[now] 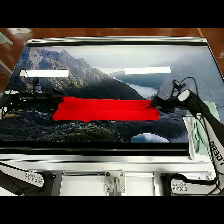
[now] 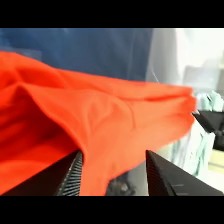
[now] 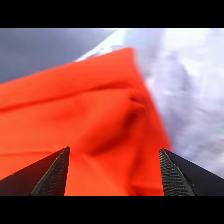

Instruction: Fold the shirts.

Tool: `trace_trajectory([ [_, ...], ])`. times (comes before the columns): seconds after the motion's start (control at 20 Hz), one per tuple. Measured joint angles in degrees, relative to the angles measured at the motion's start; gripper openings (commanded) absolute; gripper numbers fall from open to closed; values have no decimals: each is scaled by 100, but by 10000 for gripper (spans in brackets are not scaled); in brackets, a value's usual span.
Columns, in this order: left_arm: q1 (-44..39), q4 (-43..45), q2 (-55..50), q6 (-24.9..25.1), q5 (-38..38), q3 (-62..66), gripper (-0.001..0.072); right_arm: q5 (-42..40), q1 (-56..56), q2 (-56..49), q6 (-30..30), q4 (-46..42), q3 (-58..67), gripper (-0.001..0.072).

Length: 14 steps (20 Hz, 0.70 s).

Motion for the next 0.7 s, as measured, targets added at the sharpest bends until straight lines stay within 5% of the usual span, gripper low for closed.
trace_trajectory([
  [0.4,98,-107,232,-273,-748,236,446,645,-501,-361,-68,1001,-55,656],
  [0.45,72,-155,278,-275,-782,243,446,586,-426,-470,-101,1237,-55,605],
  [0.5,42,-227,328,-280,-789,247,446,507,-348,-562,-122,1456,-55,403],
  [0.55,4,-286,372,-284,-811,251,399,413,-278,-634,-160,1598,-55,101],
  [0.7,-151,-442,457,-297,-824,256,243,214,-184,-667,-326,2076,-48,61],
])
